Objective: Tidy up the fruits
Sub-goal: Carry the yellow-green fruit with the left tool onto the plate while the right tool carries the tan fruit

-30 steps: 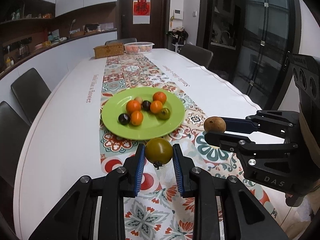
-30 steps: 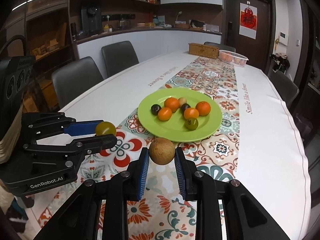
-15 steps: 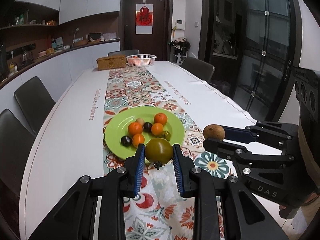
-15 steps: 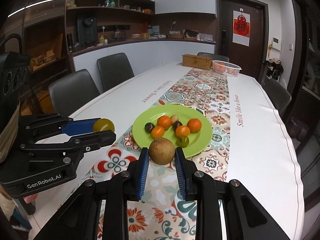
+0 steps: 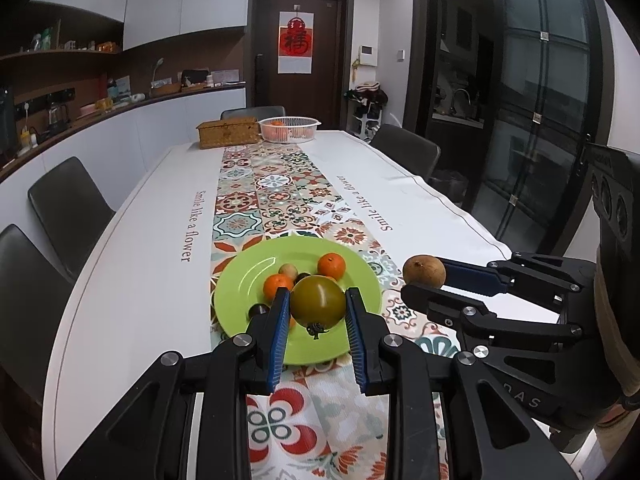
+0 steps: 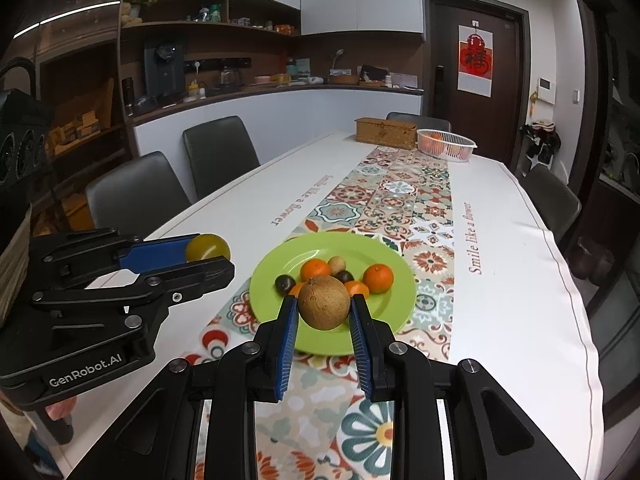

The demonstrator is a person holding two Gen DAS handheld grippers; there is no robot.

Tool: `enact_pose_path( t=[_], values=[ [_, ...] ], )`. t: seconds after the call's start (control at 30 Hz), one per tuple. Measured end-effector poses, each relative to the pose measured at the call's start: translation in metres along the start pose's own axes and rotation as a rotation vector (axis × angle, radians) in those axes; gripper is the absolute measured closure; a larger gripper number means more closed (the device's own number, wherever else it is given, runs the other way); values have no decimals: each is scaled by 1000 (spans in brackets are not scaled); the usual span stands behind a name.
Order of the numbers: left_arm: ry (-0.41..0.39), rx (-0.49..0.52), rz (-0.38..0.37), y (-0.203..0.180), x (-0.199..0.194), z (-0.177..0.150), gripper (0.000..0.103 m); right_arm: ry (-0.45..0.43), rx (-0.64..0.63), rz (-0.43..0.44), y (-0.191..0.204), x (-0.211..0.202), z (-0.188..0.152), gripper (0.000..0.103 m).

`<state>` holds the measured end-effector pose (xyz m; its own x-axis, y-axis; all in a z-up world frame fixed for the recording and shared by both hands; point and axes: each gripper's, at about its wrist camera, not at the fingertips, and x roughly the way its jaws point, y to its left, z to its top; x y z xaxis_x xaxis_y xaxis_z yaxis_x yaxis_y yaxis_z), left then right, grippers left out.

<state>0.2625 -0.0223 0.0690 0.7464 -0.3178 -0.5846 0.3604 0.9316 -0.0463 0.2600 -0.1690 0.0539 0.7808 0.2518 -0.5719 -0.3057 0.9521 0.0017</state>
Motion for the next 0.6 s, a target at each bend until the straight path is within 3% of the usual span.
enact_pose_path(
  t=[0.6],
  values=[
    [50,-40,11,34,52,17,75,53,-19,-4,-13,61,29,76]
  ],
)
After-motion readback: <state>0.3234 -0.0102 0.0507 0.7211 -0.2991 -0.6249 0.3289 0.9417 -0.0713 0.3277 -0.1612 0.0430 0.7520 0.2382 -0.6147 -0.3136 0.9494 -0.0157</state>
